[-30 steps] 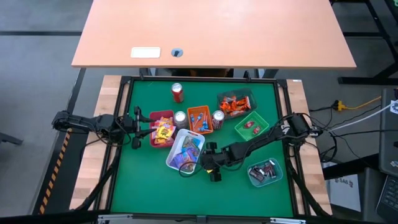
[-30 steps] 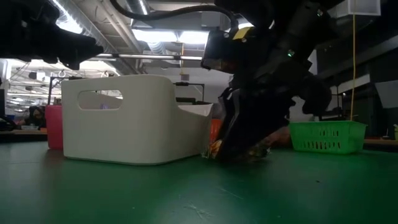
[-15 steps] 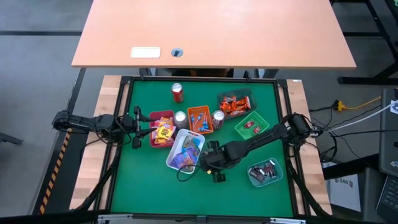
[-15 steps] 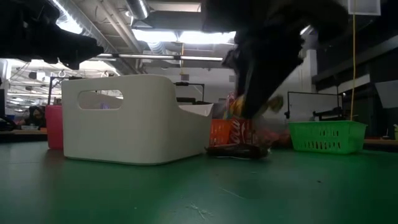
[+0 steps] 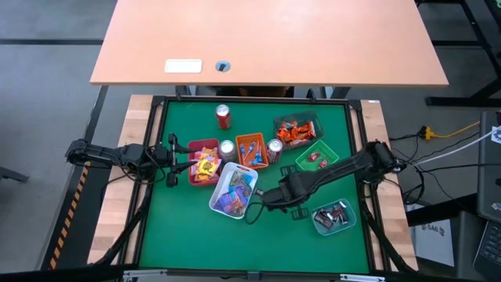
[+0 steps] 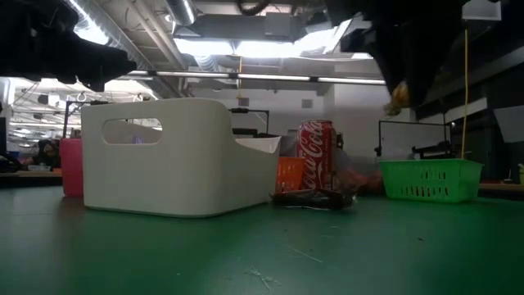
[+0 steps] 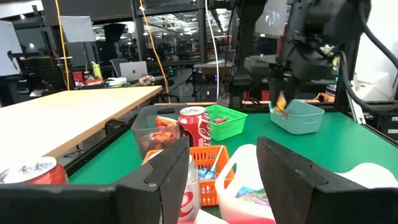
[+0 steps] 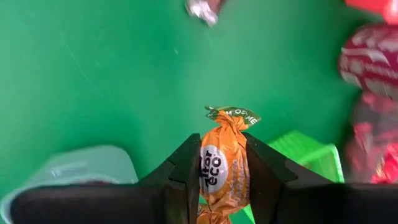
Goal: Sort candy
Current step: Put the yellow chocolate into the green bin
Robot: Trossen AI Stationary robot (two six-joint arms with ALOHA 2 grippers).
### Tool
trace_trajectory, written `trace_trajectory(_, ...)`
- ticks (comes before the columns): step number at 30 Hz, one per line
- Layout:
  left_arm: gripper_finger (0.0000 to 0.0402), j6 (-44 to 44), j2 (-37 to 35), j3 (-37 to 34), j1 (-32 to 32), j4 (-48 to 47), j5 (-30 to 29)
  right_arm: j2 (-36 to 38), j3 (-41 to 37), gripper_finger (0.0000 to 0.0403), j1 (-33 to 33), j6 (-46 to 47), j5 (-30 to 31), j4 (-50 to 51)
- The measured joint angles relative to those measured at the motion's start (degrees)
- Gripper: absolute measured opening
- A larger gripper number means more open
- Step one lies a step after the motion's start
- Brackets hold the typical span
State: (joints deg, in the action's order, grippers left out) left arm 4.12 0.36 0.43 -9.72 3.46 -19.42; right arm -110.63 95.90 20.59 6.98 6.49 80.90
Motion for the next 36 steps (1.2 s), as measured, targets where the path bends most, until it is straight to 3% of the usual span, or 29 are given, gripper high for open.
trace_trajectory(4,0.0178,0.00,0.00,0.00,0.00,0.00,0.00,5.18,-4.96,0.0097,-1.07,0.07,0.93,-0.39)
trace_trajectory(19,0.0178,0.00,0.00,0.00,0.00,0.00,0.00,26.91,-35.05,0.0097,-12.72,2.41,0.71,-8.06)
trace_trajectory(28,0.0178,0.00,0.00,0.00,0.00,0.00,0.00,28.83,-43.86,0.0097,-15.53,1.15,1.11,-13.57)
trace_trajectory(36,0.0178,-0.01,0.00,0.00,0.00,0.00,0.00,28.83,-44.68,0.0097,-15.40,-3.60,3.58,-15.37)
